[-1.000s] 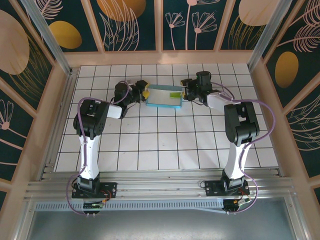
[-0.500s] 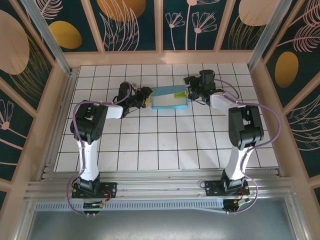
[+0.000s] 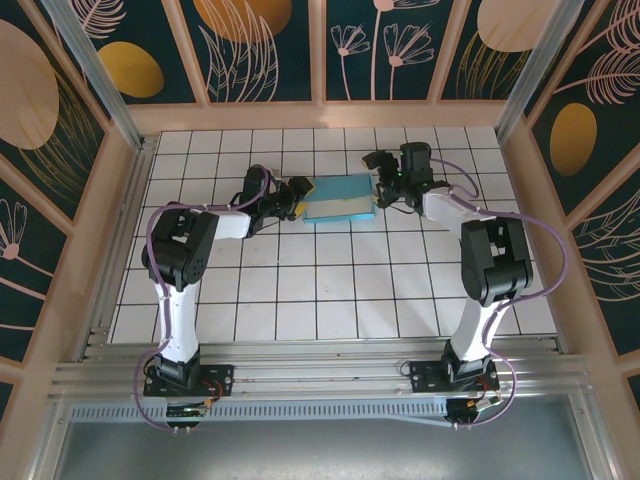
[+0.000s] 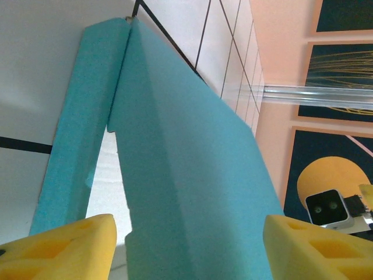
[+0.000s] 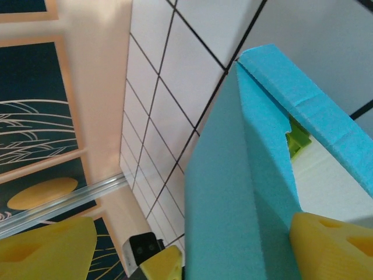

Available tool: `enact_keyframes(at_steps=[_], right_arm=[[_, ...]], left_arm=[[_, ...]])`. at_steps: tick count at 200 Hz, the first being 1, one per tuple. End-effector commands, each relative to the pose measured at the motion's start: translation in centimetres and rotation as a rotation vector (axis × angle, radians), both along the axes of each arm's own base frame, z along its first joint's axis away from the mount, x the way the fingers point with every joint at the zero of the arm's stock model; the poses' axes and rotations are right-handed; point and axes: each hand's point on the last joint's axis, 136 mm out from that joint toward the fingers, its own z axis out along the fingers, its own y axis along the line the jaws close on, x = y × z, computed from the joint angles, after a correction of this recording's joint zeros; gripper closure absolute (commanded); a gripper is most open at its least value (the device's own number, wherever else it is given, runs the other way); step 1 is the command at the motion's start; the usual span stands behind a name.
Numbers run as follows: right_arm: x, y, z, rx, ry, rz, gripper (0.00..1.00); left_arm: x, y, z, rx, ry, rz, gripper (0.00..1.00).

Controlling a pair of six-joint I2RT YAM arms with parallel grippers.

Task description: Fold the paper box

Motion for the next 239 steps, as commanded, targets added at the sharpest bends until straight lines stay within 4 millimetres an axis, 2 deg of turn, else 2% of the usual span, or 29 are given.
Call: enact_keyframes(at_steps=[1,88,122,170,197,214,239], right_arm=[[-1.1,-0.7,0.8,-0.005,-0.013,0.027,0.13],[-1.5,-3.2,0.7,-0.04,-0.04,0.015,0.13],[-1.6,-4.0,0.7,-0.068,-0.045,0.007,0.13],[-1.8,-5.3,0.2,-0.193,-0.057,0.039,0.13],[-1.6,-4.3,0.8,-0.25,-0.131,0.176,0.14],[-1.9,-3.5,0.0,-0.271,-0.124,0.269,0.17],[-2.7,-2.7,-1.0,-0.25,-0.106,0.331,0.28]], left_arm=[[-0.6,-0.7,2.2,-0.009,-0.026,-0.03,0.3],[-0.6,-0.6,5.0,-0.006,-0.064,-0.023,0.25],[-0.7,0.6,4.0,0.082,-0.044,0.011,0.21],[-1.0,1.9,2.6,0.196,-0.028,0.03,0.18],[-0.7,3.2,2.8,0.315,-0.053,0.044,0.18],[-0.4,3.6,2.8,0.361,-0.057,0.029,0.19],[-0.2,3.1,2.8,0.345,-0.063,-0.003,0.24]])
